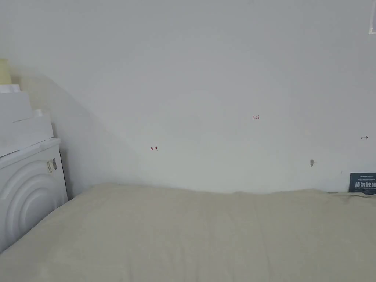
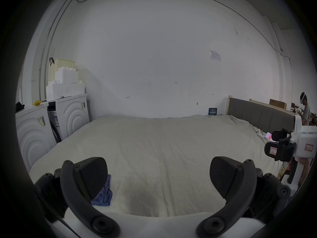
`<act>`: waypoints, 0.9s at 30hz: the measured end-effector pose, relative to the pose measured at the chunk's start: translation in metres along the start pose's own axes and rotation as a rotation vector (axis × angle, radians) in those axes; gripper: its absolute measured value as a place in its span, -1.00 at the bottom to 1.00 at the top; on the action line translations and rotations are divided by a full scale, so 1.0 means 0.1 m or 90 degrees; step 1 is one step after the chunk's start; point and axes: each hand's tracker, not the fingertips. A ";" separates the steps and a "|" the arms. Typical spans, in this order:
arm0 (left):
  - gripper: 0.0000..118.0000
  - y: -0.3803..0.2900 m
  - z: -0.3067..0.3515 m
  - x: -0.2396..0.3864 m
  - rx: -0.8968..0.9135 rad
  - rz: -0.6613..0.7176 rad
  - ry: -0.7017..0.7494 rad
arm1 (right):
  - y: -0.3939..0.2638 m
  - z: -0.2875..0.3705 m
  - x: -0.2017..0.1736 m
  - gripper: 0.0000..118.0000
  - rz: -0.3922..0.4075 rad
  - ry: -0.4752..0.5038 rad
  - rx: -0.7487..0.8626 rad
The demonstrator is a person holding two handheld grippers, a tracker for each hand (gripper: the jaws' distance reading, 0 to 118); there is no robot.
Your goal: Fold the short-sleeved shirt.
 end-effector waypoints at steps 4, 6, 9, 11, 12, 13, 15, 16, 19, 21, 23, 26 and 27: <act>1.00 -0.02 -0.03 0.00 -0.011 0.004 0.001 | 0.02 -0.06 -0.01 0.91 0.006 -0.007 -0.032; 1.00 -0.01 -0.04 0.02 -0.014 0.004 0.001 | 0.00 -0.06 -0.02 0.91 0.012 -0.008 -0.031; 1.00 -0.02 -0.05 0.01 -0.025 0.010 0.002 | 0.00 -0.05 -0.04 0.91 0.018 -0.011 -0.027; 1.00 -0.01 -0.06 0.01 -0.028 0.010 0.004 | -0.01 -0.05 -0.04 0.91 0.018 -0.011 -0.027; 1.00 -0.01 -0.07 0.00 -0.028 0.011 0.005 | -0.01 -0.05 -0.04 0.91 0.015 -0.011 -0.028; 1.00 -0.01 -0.06 0.00 -0.029 0.011 0.006 | -0.01 -0.05 -0.04 0.91 0.012 -0.012 -0.030; 1.00 -0.01 -0.06 0.00 -0.030 0.011 0.009 | -0.02 -0.05 -0.02 0.91 0.006 -0.012 -0.033; 1.00 -0.01 -0.06 0.00 -0.029 0.011 0.010 | -0.02 -0.05 -0.02 0.91 0.002 -0.012 -0.033; 1.00 -0.02 -0.05 0.00 -0.025 0.011 0.015 | -0.02 -0.05 0.00 0.91 -0.008 -0.011 -0.034; 1.00 -0.01 -0.05 0.00 -0.024 0.011 0.016 | -0.02 -0.05 0.01 0.91 -0.008 -0.011 -0.034; 1.00 -0.01 -0.05 0.00 -0.026 0.011 0.017 | -0.01 -0.04 0.00 0.91 -0.003 -0.015 -0.036; 1.00 -0.01 -0.06 0.00 -0.028 0.009 0.017 | -0.02 -0.04 0.01 0.91 -0.009 -0.015 -0.035; 1.00 -0.01 -0.06 0.01 -0.030 0.008 0.017 | -0.02 -0.04 0.01 0.91 -0.011 -0.013 -0.036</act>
